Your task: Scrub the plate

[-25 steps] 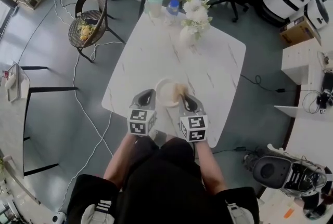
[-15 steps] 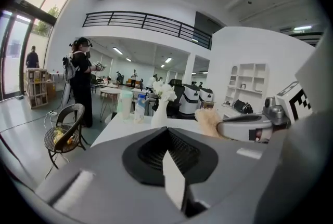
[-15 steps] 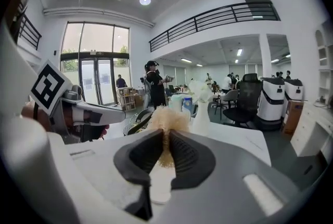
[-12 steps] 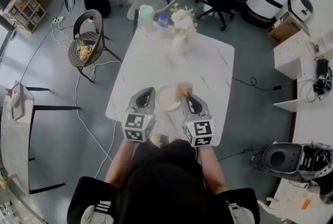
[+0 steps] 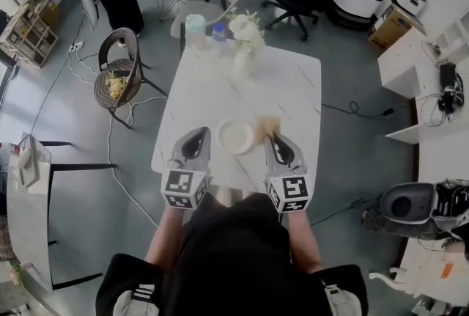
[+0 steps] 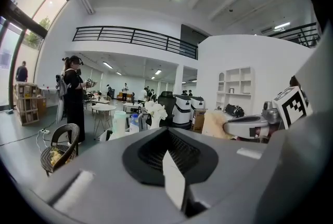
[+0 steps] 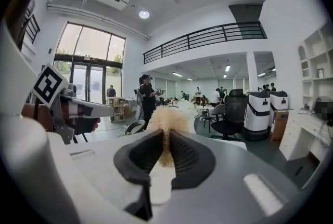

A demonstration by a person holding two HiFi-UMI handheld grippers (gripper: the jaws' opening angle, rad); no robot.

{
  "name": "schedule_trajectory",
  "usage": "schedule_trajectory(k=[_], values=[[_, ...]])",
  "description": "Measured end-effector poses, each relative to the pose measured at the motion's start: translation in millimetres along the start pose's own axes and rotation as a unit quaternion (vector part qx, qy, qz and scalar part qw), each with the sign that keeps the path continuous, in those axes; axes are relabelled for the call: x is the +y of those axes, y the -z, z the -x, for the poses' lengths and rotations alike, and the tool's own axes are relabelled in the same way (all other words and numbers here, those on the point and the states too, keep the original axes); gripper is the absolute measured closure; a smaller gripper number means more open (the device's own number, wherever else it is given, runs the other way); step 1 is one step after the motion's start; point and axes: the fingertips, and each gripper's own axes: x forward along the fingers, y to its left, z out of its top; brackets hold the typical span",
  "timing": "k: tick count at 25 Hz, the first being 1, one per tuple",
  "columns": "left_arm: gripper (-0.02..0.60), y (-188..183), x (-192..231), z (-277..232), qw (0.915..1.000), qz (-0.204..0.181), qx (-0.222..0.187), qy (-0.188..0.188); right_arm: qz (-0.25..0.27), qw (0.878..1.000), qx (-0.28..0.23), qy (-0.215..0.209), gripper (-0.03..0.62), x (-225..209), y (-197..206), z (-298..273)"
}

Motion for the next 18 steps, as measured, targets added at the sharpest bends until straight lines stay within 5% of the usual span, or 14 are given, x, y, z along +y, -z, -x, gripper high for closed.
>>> schedule_trajectory(k=[18], values=[[0.575,7.5,-1.1,22.3,1.0000,0.000,-0.002,0.010,-0.007,1.000,-0.002,0.013,0.553,1.8,12.1,23.8]])
